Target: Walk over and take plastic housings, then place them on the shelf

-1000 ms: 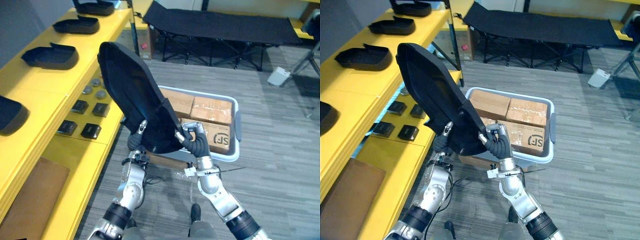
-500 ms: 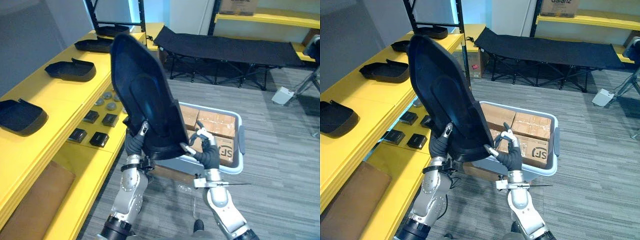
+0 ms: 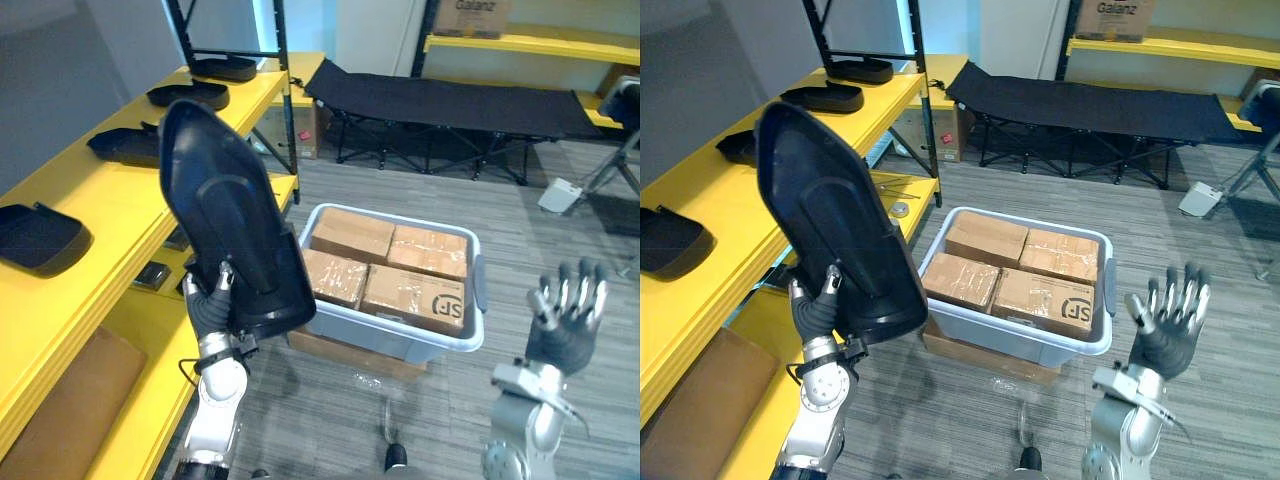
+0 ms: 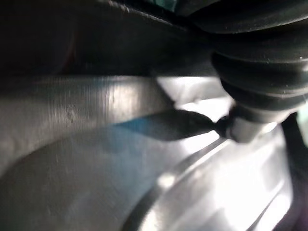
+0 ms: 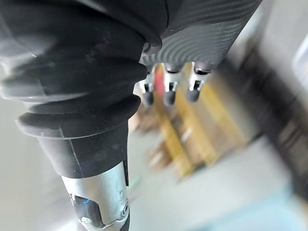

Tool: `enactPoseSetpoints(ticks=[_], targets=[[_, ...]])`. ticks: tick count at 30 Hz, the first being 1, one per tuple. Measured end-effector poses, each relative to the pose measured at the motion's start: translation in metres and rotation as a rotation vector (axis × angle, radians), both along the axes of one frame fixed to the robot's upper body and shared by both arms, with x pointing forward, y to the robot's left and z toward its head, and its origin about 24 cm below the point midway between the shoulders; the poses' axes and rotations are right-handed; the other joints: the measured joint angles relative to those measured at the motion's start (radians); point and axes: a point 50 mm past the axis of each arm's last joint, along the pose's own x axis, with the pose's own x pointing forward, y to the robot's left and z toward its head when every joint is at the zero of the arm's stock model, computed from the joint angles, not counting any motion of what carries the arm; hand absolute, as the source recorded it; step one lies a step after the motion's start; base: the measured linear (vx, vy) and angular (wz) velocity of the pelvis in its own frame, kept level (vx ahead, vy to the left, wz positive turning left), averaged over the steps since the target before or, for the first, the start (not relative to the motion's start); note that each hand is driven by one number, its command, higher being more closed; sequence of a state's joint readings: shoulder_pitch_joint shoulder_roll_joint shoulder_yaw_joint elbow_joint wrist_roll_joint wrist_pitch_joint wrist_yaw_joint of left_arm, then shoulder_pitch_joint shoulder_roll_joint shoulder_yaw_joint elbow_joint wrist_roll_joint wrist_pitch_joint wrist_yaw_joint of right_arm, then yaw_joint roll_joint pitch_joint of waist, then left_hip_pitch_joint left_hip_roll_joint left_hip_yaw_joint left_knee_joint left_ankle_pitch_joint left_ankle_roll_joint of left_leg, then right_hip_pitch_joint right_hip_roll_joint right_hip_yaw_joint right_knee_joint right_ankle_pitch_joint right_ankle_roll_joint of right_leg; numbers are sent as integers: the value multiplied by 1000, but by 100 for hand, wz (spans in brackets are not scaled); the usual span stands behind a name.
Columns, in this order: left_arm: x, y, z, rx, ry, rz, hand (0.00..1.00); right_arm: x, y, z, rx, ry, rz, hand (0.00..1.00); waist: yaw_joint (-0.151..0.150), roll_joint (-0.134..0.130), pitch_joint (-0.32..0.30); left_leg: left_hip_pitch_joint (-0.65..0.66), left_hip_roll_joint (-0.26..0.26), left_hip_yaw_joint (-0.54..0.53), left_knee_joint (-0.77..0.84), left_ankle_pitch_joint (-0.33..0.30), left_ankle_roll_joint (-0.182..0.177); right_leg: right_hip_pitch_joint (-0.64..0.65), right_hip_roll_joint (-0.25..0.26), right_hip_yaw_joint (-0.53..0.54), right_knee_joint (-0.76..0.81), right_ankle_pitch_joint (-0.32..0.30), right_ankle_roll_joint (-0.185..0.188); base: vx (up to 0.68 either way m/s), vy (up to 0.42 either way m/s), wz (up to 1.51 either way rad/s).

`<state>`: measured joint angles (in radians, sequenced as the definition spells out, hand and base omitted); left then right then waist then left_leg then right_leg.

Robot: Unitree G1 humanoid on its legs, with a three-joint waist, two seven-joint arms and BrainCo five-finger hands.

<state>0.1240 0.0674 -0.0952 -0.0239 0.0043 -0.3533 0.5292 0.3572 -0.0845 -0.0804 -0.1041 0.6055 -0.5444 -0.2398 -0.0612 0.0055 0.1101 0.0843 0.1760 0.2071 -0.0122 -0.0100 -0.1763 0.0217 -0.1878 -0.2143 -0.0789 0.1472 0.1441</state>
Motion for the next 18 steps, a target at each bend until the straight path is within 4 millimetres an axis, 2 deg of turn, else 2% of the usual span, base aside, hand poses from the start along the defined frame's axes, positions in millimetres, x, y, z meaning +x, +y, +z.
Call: enactPoseSetpoints(ticks=[2, 5, 8, 11, 12, 14, 16, 18], targets=[[-8, -2, -9, -60, 37, -46, 100, -15, -4, -27, 7, 144, -35, 0, -10, 6, -3, 2, 0, 8, 0, -4, 0, -4, 0, 7, 0, -1, 1, 20, 12, -8], [-16, 0, -11, -81, 43, -52, 100, -19, -4, -36, 3, 191, -23, 0, -7, 7, -3, 3, 0, 11, 6, -10, 2, -3, 0, 11, 0, -1, 1, 6, 9, -4], [-22, 8, -1, -76, -3, -8, 100, -7, 6, -35, -11, 158, 77, 0, 1, 7, -2, 1, -1, -9, 12, -11, 3, 14, -3, -10, 0, -3, 3, -11, 11, 14], [-24, 18, 12, -64, -59, 65, 100, 10, 23, -35, -16, 143, 205, 0, 25, 9, -2, -14, -3, -57, 22, -16, 7, 45, -6, -56, -1, -16, 2, -30, 0, 52], [-28, 28, 22, -36, -103, 138, 100, 21, 38, -34, -33, 137, 290, 0, 42, 10, -1, -23, -7, -103, 22, -11, 9, 64, -9, -100, -1, -31, 3, -33, -12, 86], [-36, 41, 30, 5, -137, 242, 100, 31, 49, -32, -60, 132, 357, 0, 71, 12, -1, -41, -11, -150, 21, -3, 9, 80, -11, -147, -1, -34, 6, -13, -12, 84], [-58, 67, 35, 31, -150, 423, 100, 45, 63, -23, -101, 88, 434, 0, 118, 15, 0, -73, -22, -224, 23, 9, 8, 108, -16, -228, -1, -43, 12, 16, -12, 98], [-75, 87, 34, 68, -129, 538, 100, 52, 70, -17, -131, 63, 467, 0, 149, 11, 1, -86, -29, -272, 23, 17, 4, 130, -17, -276, -1, -49, 19, 38, -21, 86]])
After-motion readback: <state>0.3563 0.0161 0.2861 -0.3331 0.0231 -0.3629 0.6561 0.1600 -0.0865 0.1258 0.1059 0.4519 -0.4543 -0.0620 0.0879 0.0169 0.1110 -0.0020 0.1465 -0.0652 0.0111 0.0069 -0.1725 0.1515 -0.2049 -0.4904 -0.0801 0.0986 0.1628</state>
